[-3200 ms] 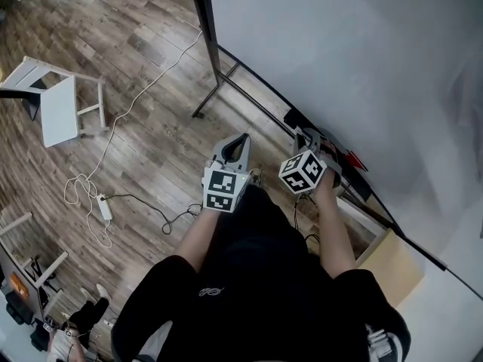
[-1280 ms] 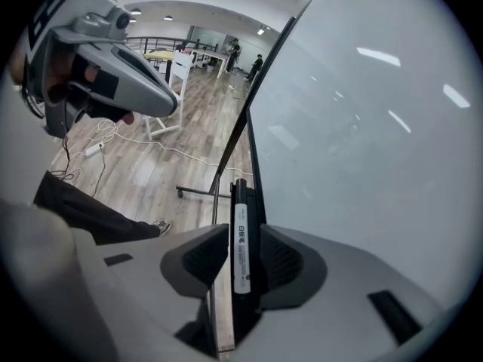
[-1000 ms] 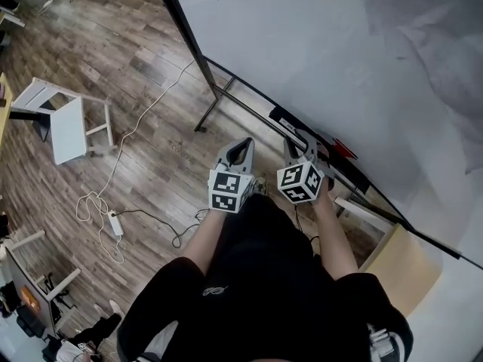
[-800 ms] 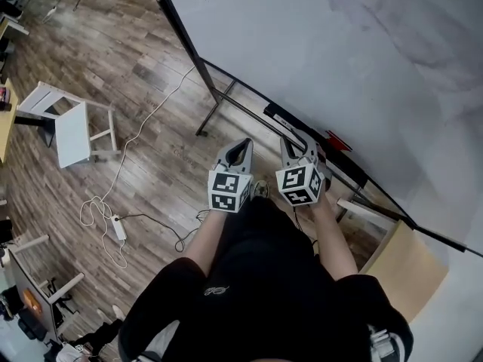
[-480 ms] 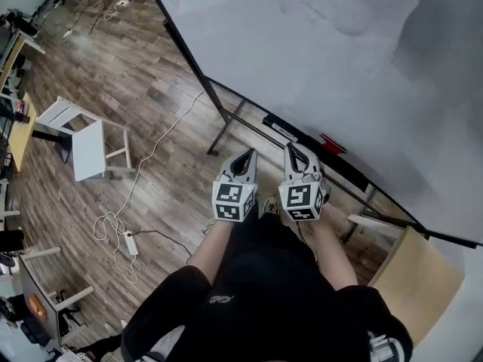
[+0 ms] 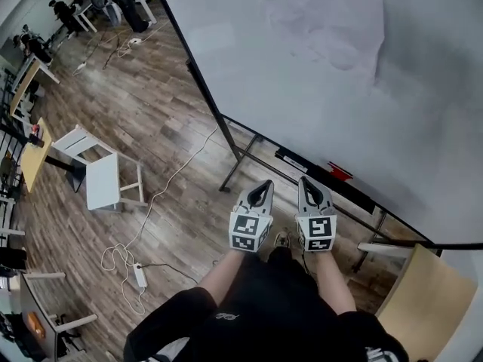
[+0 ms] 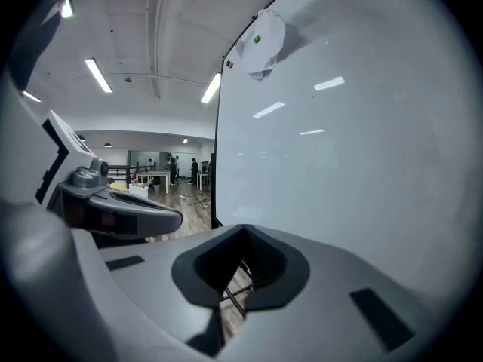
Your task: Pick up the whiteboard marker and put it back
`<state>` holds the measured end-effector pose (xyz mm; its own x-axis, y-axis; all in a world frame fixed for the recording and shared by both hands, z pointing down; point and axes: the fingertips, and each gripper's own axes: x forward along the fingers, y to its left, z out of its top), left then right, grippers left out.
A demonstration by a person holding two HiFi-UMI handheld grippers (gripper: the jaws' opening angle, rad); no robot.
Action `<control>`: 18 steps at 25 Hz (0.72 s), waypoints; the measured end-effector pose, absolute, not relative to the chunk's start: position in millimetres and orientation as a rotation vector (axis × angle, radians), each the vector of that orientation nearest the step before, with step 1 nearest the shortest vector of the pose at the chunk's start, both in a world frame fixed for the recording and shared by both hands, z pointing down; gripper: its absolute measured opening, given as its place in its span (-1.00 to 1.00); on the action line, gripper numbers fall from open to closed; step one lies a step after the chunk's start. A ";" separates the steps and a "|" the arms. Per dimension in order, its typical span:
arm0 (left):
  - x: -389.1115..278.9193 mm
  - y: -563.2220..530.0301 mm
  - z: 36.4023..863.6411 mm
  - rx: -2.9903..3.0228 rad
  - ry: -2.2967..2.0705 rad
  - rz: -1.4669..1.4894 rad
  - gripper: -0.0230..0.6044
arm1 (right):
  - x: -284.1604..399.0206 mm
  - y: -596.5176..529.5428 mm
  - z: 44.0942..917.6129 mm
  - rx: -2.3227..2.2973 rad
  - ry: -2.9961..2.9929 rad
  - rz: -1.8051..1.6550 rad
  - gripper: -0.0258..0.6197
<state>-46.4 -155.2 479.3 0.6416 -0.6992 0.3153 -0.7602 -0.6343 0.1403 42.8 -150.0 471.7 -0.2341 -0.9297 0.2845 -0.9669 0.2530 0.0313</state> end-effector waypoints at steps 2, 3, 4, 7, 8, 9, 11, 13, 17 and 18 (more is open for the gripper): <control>-57.7 -150.3 472.6 2.627 -1.174 0.333 -0.91 | 34.5 -148.5 466.1 1.808 -2.278 0.208 -0.92; -64.5 -147.3 469.5 2.638 -1.170 0.329 -0.91 | 30.1 -146.5 462.1 1.831 -2.280 0.198 -0.92; -71.4 -144.1 466.6 2.651 -1.163 0.325 -0.91 | 25.6 -143.7 457.2 1.857 -2.283 0.189 -0.92; -89.4 -137.2 456.7 2.699 -1.143 0.306 -0.91 | 15.0 -130.8 442.4 1.953 -2.273 0.174 -0.92; -93.1 -135.8 453.9 2.711 -1.129 0.294 -0.91 | 13.6 -125.2 438.6 1.987 -2.253 0.168 -0.92; -95.1 -134.1 451.7 2.722 -1.108 0.281 -0.91 | 13.1 -118.7 435.1 2.019 -2.228 0.159 -0.92; -94.7 -127.6 447.3 2.742 -1.057 0.255 -0.91 | 13.9 -102.1 427.8 2.074 -2.177 0.142 -0.92; -90.1 -117.4 441.0 2.773 -1.007 0.236 -0.91 | 16.9 -82.9 420.0 2.124 -2.133 0.128 -0.92; -70.6 -102.9 421.6 2.848 -0.926 0.187 -0.91 | 29.6 -53.9 406.5 2.197 -2.068 0.087 -0.92; -66.0 -98.6 417.1 2.856 -0.910 0.170 -0.91 | 32.5 -47.5 403.6 2.204 -2.057 0.074 -0.92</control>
<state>-66.0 -98.6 417.1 0.8108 -0.5660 0.1492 -0.5817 -0.8074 0.0982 32.5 -47.5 403.6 0.0721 -0.9900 0.1209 -0.9961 -0.0654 0.0584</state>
